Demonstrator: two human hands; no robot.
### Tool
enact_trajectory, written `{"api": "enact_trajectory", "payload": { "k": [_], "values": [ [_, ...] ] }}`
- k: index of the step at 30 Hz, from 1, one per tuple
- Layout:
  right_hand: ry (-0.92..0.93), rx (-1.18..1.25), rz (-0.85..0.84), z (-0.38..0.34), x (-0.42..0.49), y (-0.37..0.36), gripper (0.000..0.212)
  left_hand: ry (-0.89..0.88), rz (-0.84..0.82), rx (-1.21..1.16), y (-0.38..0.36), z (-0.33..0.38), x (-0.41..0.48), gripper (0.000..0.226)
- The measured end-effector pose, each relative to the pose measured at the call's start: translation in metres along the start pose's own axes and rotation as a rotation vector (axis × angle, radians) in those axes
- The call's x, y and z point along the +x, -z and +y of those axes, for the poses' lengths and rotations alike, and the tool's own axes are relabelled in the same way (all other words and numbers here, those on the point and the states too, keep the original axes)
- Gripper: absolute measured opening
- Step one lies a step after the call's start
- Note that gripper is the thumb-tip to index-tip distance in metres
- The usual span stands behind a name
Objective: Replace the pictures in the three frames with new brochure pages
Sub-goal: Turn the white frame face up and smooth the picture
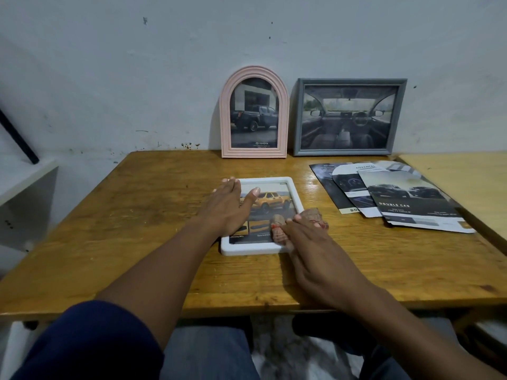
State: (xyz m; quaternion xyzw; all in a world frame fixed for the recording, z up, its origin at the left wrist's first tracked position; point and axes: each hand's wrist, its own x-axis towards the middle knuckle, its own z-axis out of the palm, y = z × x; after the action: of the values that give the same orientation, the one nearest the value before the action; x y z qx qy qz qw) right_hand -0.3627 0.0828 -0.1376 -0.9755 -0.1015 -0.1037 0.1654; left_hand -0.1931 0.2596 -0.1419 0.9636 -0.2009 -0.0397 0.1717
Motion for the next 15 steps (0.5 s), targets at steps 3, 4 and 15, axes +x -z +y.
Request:
{"api": "enact_trajectory", "payload": {
  "k": [3, 4, 15],
  "values": [
    [0.058, -0.009, 0.014, -0.015, 0.007, -0.011, 0.048, 0.008, 0.003, -0.012, -0.002, -0.002, 0.002, 0.092],
    [0.080, 0.005, 0.005, -0.024, 0.012, -0.016, 0.048, 0.011, 0.002, -0.032, -0.002, -0.002, 0.001, 0.091],
    [-0.094, 0.519, 0.223, -0.027, 0.049, 0.020, 0.037, 0.208, -0.117, -0.779, 0.027, -0.006, 0.005, 0.098]
  ]
}}
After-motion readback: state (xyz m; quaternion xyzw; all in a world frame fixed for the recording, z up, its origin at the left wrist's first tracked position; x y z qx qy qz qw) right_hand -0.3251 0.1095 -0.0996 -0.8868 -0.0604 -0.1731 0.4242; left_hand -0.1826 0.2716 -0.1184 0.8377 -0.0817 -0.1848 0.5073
